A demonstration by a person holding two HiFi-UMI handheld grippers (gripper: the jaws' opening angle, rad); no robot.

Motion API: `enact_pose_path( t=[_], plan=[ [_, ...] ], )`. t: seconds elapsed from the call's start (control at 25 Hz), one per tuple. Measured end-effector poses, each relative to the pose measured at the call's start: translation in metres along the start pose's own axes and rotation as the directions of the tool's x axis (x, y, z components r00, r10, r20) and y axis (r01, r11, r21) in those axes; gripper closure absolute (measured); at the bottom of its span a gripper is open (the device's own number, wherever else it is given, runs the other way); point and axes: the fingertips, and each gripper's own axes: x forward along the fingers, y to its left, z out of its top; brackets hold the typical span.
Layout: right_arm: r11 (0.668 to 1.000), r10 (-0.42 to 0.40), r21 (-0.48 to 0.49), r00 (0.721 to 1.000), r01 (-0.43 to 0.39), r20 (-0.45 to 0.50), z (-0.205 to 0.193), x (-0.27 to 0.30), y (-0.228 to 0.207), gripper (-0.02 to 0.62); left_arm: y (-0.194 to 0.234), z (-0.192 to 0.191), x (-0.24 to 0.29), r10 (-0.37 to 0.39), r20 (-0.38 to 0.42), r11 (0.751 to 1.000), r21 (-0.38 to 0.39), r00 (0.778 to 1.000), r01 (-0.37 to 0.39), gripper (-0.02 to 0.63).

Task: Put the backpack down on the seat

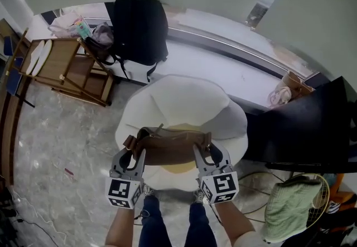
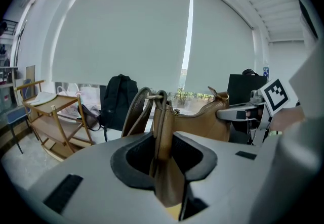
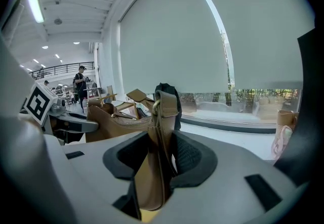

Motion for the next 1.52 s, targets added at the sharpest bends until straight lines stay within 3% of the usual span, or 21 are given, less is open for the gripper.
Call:
enact_pose_path(
  t=[1.52],
  plan=[
    [0.999,0.045,0.007,0.992,-0.044,-0.116,-0.179,0.149,-0.047,0.43,0.065,-0.164,0.144,0.031,-0.049,0.999,-0.024,0.998,-0.032,0.491]
  ],
)
